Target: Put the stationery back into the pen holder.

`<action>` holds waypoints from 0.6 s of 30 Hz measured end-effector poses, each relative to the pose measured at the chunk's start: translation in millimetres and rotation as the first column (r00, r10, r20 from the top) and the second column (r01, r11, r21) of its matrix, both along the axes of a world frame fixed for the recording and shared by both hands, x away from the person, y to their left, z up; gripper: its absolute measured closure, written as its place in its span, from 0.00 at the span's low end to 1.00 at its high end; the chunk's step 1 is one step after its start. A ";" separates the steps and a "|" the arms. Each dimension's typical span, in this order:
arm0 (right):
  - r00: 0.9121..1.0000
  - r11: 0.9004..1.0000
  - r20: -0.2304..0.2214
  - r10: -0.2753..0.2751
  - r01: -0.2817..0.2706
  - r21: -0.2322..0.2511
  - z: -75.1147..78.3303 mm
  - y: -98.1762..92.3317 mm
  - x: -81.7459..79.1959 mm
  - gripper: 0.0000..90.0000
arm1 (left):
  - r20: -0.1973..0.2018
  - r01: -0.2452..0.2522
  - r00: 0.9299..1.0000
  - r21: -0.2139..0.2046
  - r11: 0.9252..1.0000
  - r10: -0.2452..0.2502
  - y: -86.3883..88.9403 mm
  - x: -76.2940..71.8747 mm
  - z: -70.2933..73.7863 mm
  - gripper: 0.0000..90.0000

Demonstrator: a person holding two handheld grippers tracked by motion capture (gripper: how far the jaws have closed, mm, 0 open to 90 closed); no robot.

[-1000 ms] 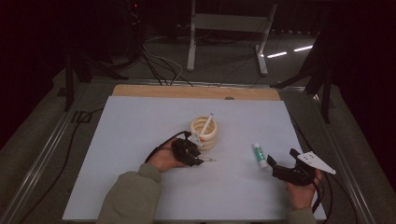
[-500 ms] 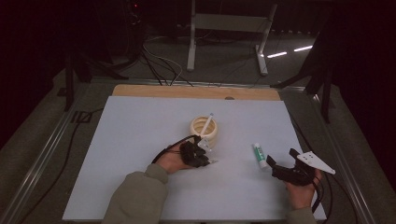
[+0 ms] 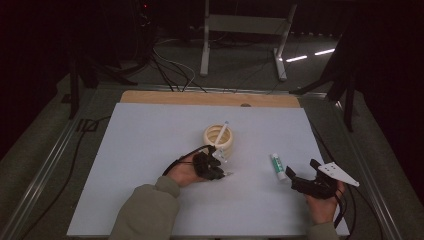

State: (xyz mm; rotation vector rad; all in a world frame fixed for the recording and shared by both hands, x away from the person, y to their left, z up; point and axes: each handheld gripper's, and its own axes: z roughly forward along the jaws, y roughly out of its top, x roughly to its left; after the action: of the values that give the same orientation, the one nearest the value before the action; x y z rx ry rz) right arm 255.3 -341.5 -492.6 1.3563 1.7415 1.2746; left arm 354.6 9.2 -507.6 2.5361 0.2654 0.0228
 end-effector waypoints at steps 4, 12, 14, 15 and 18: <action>1.000 1.000 -0.001 0.001 -0.001 0.000 0.1 0.2 -0.2 0.00 | -0.005 -0.005 1.000 -0.031 1.000 0.005 1.9 0.6 4.8 0.90; 1.000 1.000 0.000 0.001 -0.001 0.000 0.0 0.2 0.0 0.00 | -0.002 -0.016 1.000 -0.066 0.998 0.016 7.1 1.0 13.5 0.90; 1.000 1.000 -0.001 0.001 -0.001 0.000 -0.1 0.3 0.0 0.00 | -0.002 -0.024 1.000 -0.085 0.996 0.024 8.0 0.8 15.2 0.90; 1.000 1.000 -0.002 0.001 -0.001 0.001 -0.2 0.3 0.1 0.00 | -0.004 -0.025 1.000 -0.092 0.995 0.025 8.4 0.7 16.3 0.90; 1.000 1.000 -0.002 0.002 -0.002 0.000 -0.2 0.4 0.1 0.00 | 0.001 -0.026 1.000 -0.101 0.995 0.026 9.0 0.5 19.6 0.90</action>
State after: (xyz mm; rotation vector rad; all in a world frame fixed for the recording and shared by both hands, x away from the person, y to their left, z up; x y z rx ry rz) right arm 255.4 -341.1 -492.7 1.3566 1.7439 1.2749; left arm 355.0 18.1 -488.0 2.4318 0.2909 0.0219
